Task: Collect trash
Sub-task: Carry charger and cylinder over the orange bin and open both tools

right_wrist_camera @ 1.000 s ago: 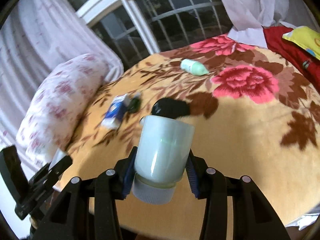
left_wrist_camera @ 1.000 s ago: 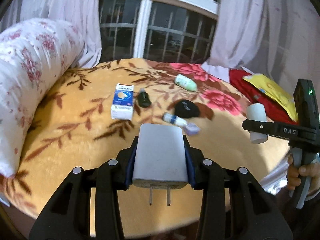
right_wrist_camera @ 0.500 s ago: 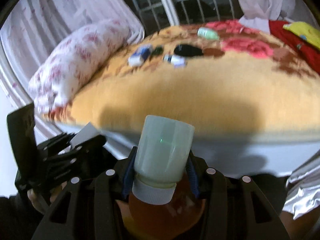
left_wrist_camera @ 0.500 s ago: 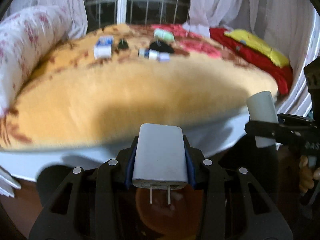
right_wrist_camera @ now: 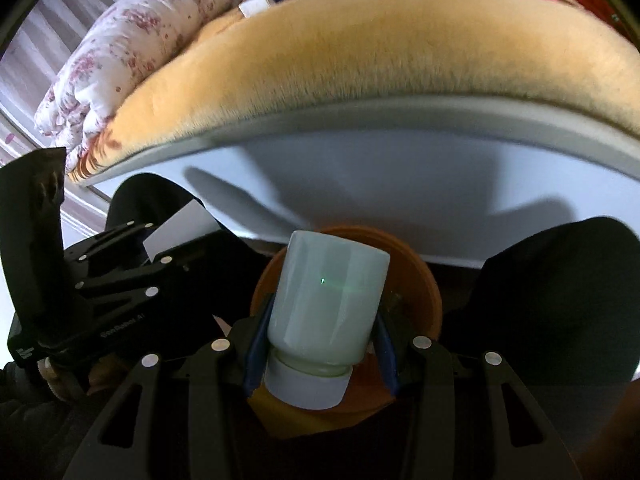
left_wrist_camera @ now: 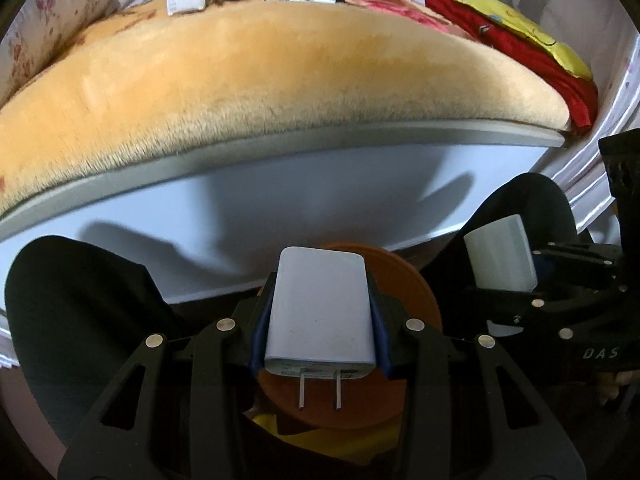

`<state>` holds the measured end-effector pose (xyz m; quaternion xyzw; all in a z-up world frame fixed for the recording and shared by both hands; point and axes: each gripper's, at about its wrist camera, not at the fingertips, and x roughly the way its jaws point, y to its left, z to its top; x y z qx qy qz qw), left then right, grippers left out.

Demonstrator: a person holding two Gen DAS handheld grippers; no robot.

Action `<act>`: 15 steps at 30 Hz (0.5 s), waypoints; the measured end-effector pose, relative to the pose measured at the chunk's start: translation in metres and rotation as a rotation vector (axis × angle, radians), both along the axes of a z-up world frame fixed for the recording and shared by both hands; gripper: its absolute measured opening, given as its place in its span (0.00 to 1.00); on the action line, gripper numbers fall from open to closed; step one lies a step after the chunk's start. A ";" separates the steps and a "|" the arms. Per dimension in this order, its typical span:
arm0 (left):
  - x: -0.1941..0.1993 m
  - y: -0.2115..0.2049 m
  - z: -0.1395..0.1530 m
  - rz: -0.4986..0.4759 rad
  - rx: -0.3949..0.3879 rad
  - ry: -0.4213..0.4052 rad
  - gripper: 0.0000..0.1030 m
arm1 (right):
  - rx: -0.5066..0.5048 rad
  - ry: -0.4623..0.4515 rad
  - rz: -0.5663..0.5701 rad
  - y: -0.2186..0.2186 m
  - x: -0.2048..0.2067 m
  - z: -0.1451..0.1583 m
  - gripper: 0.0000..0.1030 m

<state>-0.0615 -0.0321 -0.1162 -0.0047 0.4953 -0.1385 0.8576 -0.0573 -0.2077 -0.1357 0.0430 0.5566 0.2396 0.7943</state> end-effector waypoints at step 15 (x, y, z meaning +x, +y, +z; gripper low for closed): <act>0.009 0.003 -0.014 0.046 0.030 0.068 0.68 | 0.029 0.032 -0.100 -0.020 0.008 -0.011 0.63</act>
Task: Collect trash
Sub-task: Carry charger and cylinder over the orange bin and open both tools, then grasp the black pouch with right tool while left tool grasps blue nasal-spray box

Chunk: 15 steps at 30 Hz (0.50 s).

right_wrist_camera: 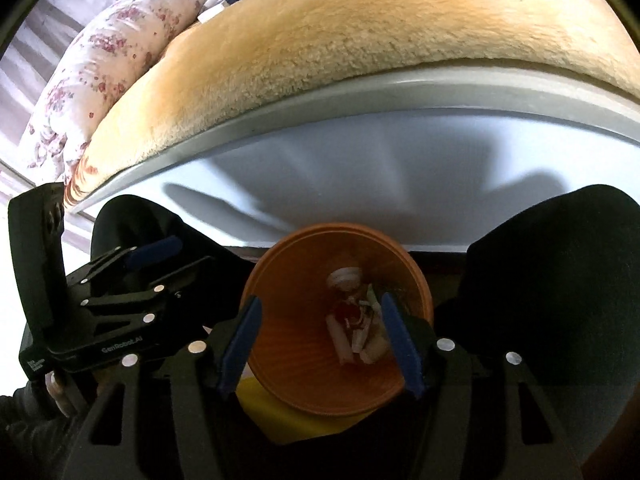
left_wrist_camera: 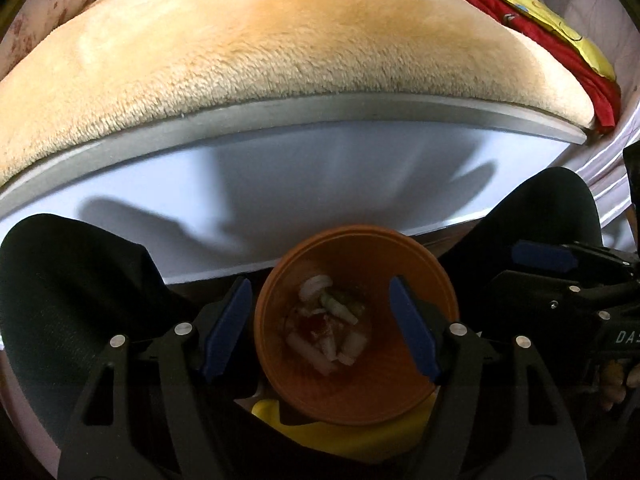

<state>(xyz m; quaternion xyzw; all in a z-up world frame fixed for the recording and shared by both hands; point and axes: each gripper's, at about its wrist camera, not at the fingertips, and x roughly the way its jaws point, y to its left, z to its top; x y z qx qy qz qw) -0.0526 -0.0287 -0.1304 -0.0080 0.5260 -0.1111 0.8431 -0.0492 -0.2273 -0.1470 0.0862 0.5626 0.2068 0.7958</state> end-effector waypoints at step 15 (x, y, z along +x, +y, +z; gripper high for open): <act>-0.005 0.015 0.072 0.022 -0.004 -0.182 0.72 | 0.027 -0.129 0.046 -0.006 -0.001 0.065 0.65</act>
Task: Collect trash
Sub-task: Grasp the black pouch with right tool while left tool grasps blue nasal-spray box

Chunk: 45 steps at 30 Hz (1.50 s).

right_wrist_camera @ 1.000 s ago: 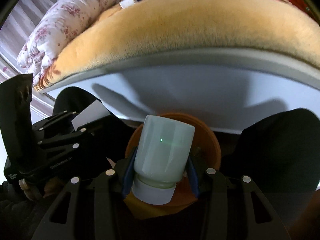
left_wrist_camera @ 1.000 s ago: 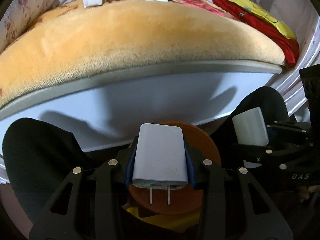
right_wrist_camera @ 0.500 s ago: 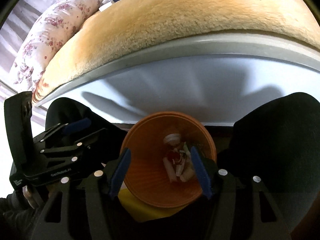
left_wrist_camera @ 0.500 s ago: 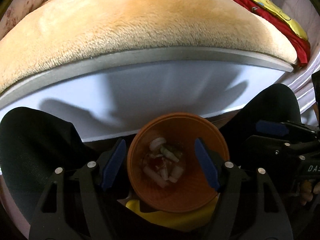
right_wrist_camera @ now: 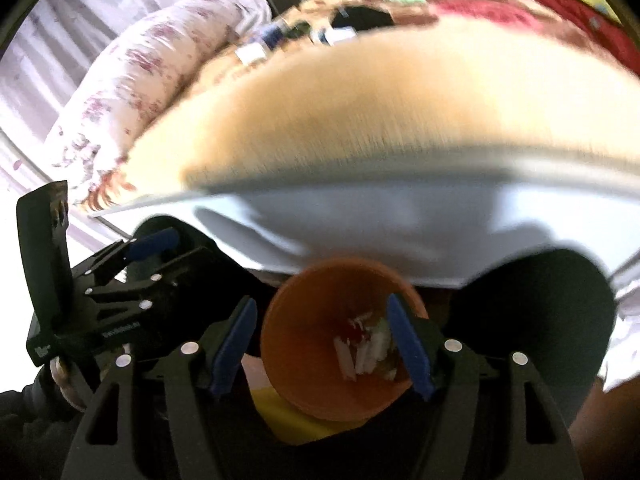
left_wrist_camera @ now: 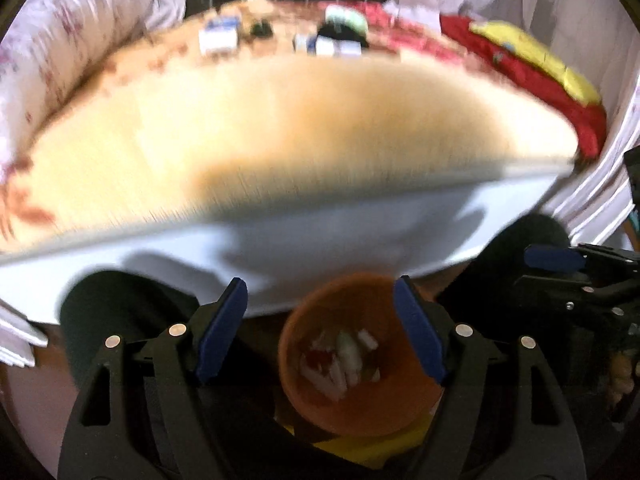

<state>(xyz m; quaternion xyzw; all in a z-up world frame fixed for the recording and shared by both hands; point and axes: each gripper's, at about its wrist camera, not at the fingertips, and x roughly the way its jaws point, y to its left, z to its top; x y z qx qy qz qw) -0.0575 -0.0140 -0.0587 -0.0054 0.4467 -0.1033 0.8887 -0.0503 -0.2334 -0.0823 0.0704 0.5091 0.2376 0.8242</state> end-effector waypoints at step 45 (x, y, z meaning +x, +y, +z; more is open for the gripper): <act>0.161 0.078 0.053 0.226 -0.107 -0.140 0.81 | 0.009 -0.170 -0.263 0.044 0.307 0.041 0.61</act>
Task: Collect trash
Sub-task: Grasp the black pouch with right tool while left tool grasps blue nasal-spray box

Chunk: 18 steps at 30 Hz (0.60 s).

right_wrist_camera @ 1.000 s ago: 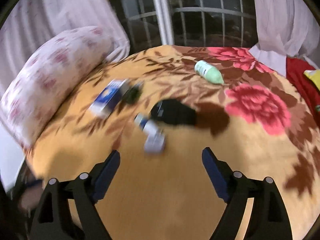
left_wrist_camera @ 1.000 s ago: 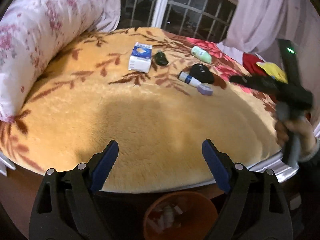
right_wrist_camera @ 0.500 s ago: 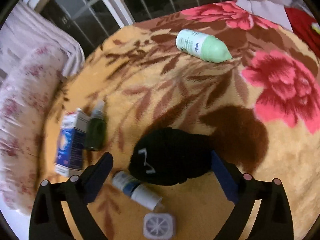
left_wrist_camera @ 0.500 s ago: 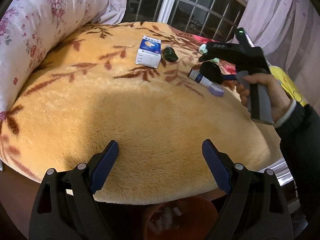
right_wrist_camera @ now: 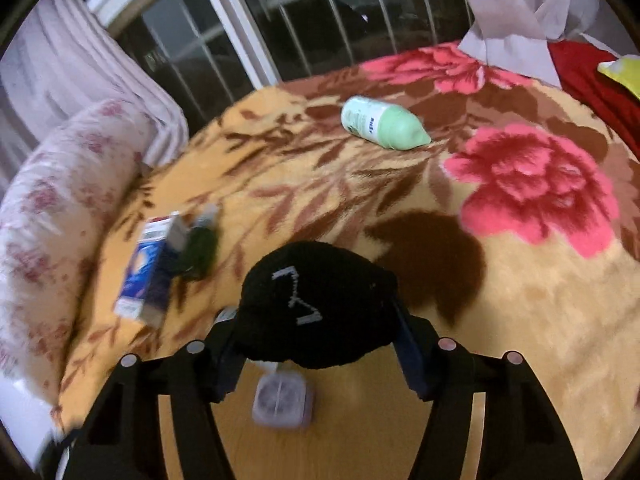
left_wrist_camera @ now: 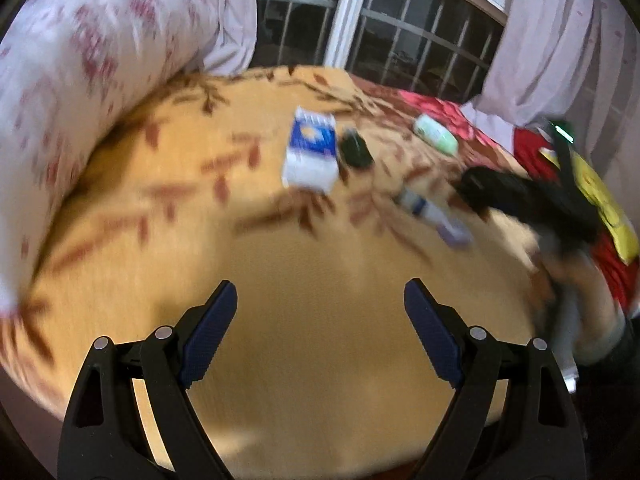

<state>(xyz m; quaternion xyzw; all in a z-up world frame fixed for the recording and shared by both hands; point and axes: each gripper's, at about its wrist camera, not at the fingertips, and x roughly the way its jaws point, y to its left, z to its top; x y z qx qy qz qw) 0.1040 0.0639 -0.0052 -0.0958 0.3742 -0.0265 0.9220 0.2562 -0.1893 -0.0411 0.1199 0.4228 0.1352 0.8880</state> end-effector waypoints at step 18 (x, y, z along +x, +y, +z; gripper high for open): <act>0.210 0.005 -0.032 0.018 0.066 0.188 0.59 | 0.094 -0.062 0.048 -0.036 -0.070 0.013 0.61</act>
